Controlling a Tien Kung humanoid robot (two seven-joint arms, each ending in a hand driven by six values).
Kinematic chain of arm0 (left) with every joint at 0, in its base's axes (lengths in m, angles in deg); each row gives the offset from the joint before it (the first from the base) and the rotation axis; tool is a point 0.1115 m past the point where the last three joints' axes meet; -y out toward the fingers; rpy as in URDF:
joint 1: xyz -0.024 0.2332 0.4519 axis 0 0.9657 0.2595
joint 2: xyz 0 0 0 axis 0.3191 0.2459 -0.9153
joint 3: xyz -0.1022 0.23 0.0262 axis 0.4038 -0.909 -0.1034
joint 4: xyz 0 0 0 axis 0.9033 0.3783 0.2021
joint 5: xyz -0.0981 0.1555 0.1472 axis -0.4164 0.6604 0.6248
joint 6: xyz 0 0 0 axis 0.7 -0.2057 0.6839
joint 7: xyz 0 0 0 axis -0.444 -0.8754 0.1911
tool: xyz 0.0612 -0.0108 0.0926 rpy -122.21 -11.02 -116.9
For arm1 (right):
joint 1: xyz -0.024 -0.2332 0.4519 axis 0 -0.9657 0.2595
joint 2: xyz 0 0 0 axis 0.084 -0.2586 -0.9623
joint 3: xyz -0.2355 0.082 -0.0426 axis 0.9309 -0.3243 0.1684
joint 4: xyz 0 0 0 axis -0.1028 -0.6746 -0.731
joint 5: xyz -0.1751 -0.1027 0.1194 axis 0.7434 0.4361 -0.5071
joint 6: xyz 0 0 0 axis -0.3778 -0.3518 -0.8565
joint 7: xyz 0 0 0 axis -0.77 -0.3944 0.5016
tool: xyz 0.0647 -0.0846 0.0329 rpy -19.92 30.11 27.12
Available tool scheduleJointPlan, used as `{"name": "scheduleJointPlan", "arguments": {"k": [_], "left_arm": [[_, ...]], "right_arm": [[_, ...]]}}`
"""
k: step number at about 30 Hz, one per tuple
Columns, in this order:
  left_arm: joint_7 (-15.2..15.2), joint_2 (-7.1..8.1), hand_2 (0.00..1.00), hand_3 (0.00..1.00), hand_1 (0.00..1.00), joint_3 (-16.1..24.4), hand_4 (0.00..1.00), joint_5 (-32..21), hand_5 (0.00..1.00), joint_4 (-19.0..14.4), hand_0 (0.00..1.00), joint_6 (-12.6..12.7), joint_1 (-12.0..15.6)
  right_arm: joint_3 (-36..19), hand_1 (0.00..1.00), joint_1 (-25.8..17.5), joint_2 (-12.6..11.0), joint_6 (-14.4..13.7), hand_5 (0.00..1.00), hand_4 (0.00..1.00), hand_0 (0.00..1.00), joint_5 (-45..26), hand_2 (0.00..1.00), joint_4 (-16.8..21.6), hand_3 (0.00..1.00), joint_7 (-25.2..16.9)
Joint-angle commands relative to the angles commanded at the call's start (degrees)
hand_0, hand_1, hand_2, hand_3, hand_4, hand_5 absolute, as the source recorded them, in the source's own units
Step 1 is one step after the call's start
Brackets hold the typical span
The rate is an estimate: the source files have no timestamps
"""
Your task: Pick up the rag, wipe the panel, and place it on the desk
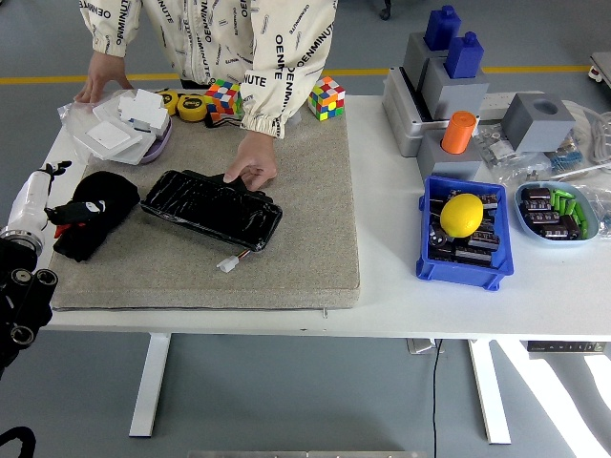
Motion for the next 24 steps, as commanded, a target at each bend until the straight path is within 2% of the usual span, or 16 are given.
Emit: {"name": "scheduleJointPlan", "arguments": {"k": [3, 5, 6, 11, 12, 17, 18, 23, 24], "left_arm": [[-0.2, -0.23, 0.865, 0.874, 0.885, 0.0, 0.998, -0.1, 0.276, 0.9, 0.922, 0.4, -0.2], [-0.7, -0.45, 0.865, 0.874, 0.885, 0.2, 0.998, -0.5, 0.276, 1.6, 0.922, 1.6, -0.4], [-1.0, -0.60, 0.759, 0.805, 0.789, 0.3, 0.998, -0.4, 0.229, 2.0, 0.809, 2.1, -0.6], [-1.8, -1.05, 0.759, 0.805, 0.789, 0.2, 0.998, -1.2, 0.229, 3.7, 0.809, 3.2, -1.6], [-2.1, -1.17, 0.688, 0.765, 0.705, 0.2, 0.947, -1.4, 0.115, 4.0, 0.742, 3.4, -1.7], [-2.2, -1.91, 0.688, 0.765, 0.705, 0.6, 0.947, -0.9, 0.115, 5.0, 0.742, 3.5, -2.2], [-2.3, -2.02, 0.619, 0.661, 0.649, 0.6, 0.915, -0.9, 0.079, 5.1, 0.672, 3.5, -2.2], [-3.2, -2.48, 0.619, 0.661, 0.649, 0.6, 0.915, -0.9, 0.079, 5.7, 0.672, 4.5, -2.5], [-3.3, -2.53, 0.578, 0.599, 0.531, 0.7, 0.865, -0.8, 0.017, 5.8, 0.535, 4.5, -2.6]], "right_arm": [[0.0, 0.557, 0.0, 0.0, 0.0, 0.357, 0.878, 0.542, 0.0, 0.490, 0.0, 0.522, 0.0], [0.0, 0.557, -0.1, 0.0, -0.1, 0.357, 0.878, 0.542, 0.0, 0.490, 0.0, 0.522, 0.0], [0.0, 0.558, -0.1, 0.0, -0.1, 0.357, 0.878, 0.542, 0.0, 0.490, 0.0, 0.522, 0.0], [0.3, 0.558, 0.0, 0.0, -0.1, 0.357, 0.878, 0.542, -0.2, 0.490, 0.0, 0.522, -0.1], [0.4, 0.560, 0.0, 0.0, -0.1, 0.357, 0.878, 0.541, -0.3, 0.490, 0.0, 0.522, -0.1], [0.9, 0.560, 0.2, -0.1, 0.0, 0.357, 0.878, 0.541, -0.7, 0.490, 0.0, 0.522, -0.3], [0.9, 0.559, 0.2, -0.1, 0.0, 0.358, 0.879, 0.543, -0.8, 0.490, 0.0, 0.521, -0.3], [1.0, 0.559, 0.1, -0.1, -0.1, 0.358, 0.879, 0.543, -0.8, 0.490, 0.0, 0.521, -0.3], [1.1, 0.559, 0.2, -0.1, -0.1, 0.357, 0.879, 0.541, -0.8, 0.490, 0.0, 0.521, -0.3]]}}
